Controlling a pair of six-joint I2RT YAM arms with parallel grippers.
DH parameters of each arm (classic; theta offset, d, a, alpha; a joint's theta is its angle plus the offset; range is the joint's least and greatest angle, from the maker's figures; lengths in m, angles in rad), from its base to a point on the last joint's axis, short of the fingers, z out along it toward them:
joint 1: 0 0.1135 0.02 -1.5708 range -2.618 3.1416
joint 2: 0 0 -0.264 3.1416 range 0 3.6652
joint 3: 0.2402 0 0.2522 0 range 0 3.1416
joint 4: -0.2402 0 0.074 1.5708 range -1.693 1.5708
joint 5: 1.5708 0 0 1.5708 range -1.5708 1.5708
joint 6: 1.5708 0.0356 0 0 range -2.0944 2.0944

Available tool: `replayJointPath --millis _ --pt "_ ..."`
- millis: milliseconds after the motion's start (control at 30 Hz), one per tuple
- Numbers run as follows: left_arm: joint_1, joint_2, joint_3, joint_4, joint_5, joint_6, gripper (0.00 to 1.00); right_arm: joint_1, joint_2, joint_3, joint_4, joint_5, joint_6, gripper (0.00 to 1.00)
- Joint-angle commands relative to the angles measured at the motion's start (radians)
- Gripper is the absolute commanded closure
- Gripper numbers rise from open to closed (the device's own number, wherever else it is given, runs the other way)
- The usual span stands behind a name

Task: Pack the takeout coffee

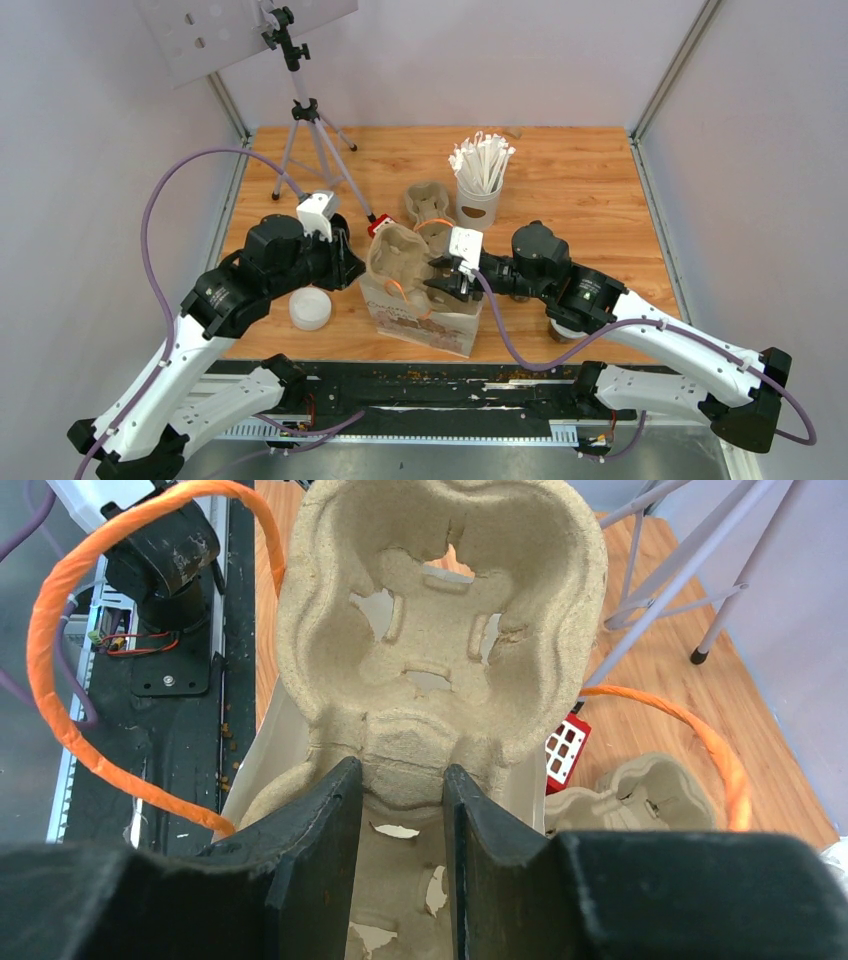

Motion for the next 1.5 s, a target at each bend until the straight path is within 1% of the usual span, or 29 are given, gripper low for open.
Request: replayJointPath --millis 0,167,233,400,533,600,733,767,867,1067,1100,1300,1467 --pt "0.003 -0.015 0.040 -0.002 -0.038 -0.012 0.65 0.007 -0.009 0.036 -0.011 0.004 0.020 0.74" --pt "0.003 -0.044 0.062 -0.017 -0.131 -0.060 0.57 0.008 0.000 0.057 -0.036 0.046 0.066 0.74" --pt "0.004 -0.044 0.074 -0.012 -0.138 -0.062 0.55 0.007 0.008 0.074 -0.061 0.066 0.085 0.74" --pt "0.003 0.017 0.082 -0.006 -0.112 -0.053 0.53 0.008 0.018 0.086 -0.089 0.079 0.118 0.75" --pt "0.003 0.047 0.062 0.055 -0.068 -0.045 0.52 0.009 0.019 0.090 -0.103 0.081 0.127 0.75" --pt "0.002 0.057 0.050 0.092 -0.019 -0.040 0.52 0.008 0.018 0.091 -0.104 0.079 0.131 0.75" --pt "0.003 0.082 0.043 0.098 -0.012 -0.019 0.52 0.009 0.025 0.098 -0.119 0.081 0.138 0.75" --pt "0.003 0.085 0.040 0.102 -0.010 -0.012 0.53 0.009 0.027 0.098 -0.119 0.081 0.140 0.75" --pt "0.004 0.086 0.028 0.117 0.004 -0.001 0.65 0.010 0.028 0.099 -0.128 0.082 0.145 0.75" --pt "0.003 0.063 0.006 0.140 0.031 -0.017 0.98 0.011 0.022 0.092 -0.150 0.106 0.158 0.75" --pt "0.003 0.055 0.003 0.147 0.043 -0.022 1.00 0.010 0.022 0.092 -0.157 0.110 0.162 0.75" --pt "0.003 0.019 -0.010 0.166 0.085 -0.086 1.00 0.010 0.036 0.097 -0.215 0.115 0.201 0.75" --pt "0.003 -0.005 -0.040 0.204 0.121 -0.128 1.00 0.012 0.069 0.125 -0.279 0.135 0.201 0.74"
